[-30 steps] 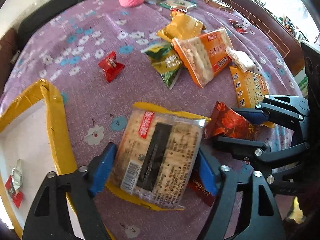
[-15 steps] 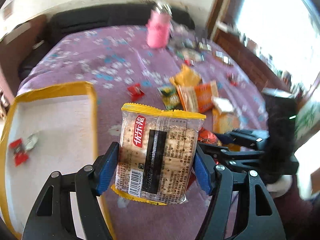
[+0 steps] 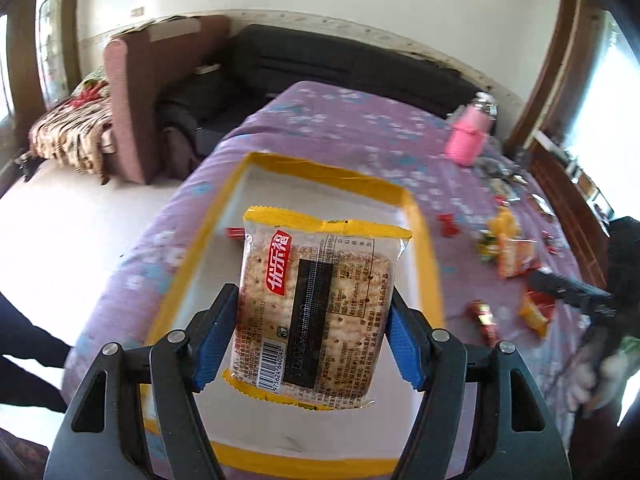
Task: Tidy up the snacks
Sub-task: 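Carry both packs into the yellow tray and open both tools, then grasp the red Golden Crown candy with the left tool while the right tool grasps the yellow biscuit pack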
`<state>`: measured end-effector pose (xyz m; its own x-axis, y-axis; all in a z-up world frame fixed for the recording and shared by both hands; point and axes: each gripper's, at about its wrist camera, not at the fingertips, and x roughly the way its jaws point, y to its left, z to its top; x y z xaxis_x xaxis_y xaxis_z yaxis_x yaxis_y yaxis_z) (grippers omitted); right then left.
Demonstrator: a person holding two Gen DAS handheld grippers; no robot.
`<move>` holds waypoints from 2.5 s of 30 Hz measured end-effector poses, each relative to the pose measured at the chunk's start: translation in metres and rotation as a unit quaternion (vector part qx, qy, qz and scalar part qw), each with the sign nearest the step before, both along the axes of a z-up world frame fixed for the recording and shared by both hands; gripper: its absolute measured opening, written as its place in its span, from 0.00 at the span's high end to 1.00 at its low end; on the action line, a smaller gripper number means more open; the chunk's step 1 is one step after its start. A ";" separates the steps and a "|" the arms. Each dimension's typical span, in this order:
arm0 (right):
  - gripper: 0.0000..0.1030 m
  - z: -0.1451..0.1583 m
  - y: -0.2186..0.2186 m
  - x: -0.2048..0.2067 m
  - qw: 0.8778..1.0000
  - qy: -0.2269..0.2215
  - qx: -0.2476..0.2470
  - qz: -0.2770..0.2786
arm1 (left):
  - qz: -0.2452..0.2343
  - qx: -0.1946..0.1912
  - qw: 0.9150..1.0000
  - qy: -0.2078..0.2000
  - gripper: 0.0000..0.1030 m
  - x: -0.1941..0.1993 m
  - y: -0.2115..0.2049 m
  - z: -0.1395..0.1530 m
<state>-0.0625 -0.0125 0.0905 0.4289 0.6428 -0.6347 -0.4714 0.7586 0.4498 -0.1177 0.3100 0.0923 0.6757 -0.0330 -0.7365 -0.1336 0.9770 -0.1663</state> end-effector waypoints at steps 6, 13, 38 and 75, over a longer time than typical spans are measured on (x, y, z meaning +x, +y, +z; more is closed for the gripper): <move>0.65 0.001 0.098 0.020 0.998 0.025 -0.023 0.052 | 0.028 -0.007 0.999 0.030 0.33 0.020 0.027 -0.028; 0.65 -0.043 0.184 0.049 0.992 0.088 -0.056 0.068 | 0.031 -0.003 0.996 0.080 0.32 0.041 0.035 -0.054; 0.35 -0.005 0.050 0.004 0.993 -0.045 -0.077 -0.075 | 0.047 -0.149 0.982 -0.108 0.25 -0.041 -0.008 0.015; 0.19 -0.079 -0.070 0.014 0.948 0.049 -0.208 -0.235 | -0.141 -0.057 0.988 0.029 0.26 0.000 -0.193 -0.031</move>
<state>-0.0487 -0.0826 0.0119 0.5321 0.0809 -0.8428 -0.0093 0.9959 0.0897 -0.1173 0.1171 0.0614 0.5846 -0.2996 -0.7540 0.1288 0.9518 -0.2784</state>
